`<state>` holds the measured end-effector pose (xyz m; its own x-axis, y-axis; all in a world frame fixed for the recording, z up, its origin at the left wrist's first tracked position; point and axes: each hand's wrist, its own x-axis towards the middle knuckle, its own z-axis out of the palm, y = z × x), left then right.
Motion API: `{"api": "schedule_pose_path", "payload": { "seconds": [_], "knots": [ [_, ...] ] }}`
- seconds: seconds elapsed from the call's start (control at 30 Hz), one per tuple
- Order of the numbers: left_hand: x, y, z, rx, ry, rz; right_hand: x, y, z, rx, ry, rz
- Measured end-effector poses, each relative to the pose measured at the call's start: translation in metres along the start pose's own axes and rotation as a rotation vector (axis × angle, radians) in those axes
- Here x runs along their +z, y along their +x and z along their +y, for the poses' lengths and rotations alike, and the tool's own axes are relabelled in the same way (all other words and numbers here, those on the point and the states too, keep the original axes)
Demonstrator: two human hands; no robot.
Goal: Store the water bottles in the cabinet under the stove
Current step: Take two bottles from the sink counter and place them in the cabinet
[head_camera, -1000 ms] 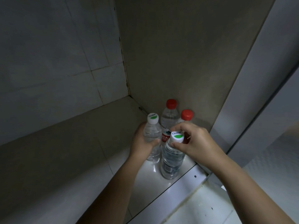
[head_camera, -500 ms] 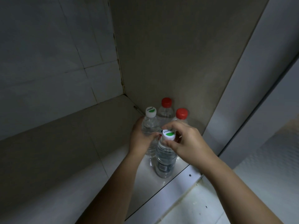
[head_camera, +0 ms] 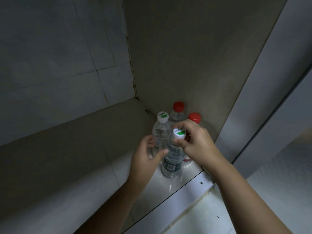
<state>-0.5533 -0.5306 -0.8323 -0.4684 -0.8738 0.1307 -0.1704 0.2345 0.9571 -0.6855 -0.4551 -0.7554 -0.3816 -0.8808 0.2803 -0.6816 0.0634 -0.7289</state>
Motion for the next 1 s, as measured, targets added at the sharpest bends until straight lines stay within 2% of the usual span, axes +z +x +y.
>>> {"api": "schedule_pose_path", "payload": {
  "seconds": [0.07, 0.13, 0.47, 0.63, 1.0],
  "knots": [
    [0.004, -0.008, -0.002, -0.010, 0.025, -0.126, 0.001, 0.002, 0.000, 0.000, 0.028, -0.010],
    [0.012, -0.011, -0.005, -0.011, 0.111, -0.159, 0.003, 0.004, 0.001, -0.007, 0.033, -0.031],
    [0.038, -0.009, 0.006, -0.004, 0.267, 0.020, -0.035, -0.009, 0.016, 0.055, 0.249, 0.024],
    [0.046, -0.010, 0.010, -0.031, 0.162, 0.064, -0.044, -0.014, 0.018, 0.063, 0.221, 0.063],
    [0.045, -0.008, 0.013, -0.017, 0.172, 0.072, -0.049, -0.019, 0.018, 0.062, 0.201, 0.067]
  ]
}}
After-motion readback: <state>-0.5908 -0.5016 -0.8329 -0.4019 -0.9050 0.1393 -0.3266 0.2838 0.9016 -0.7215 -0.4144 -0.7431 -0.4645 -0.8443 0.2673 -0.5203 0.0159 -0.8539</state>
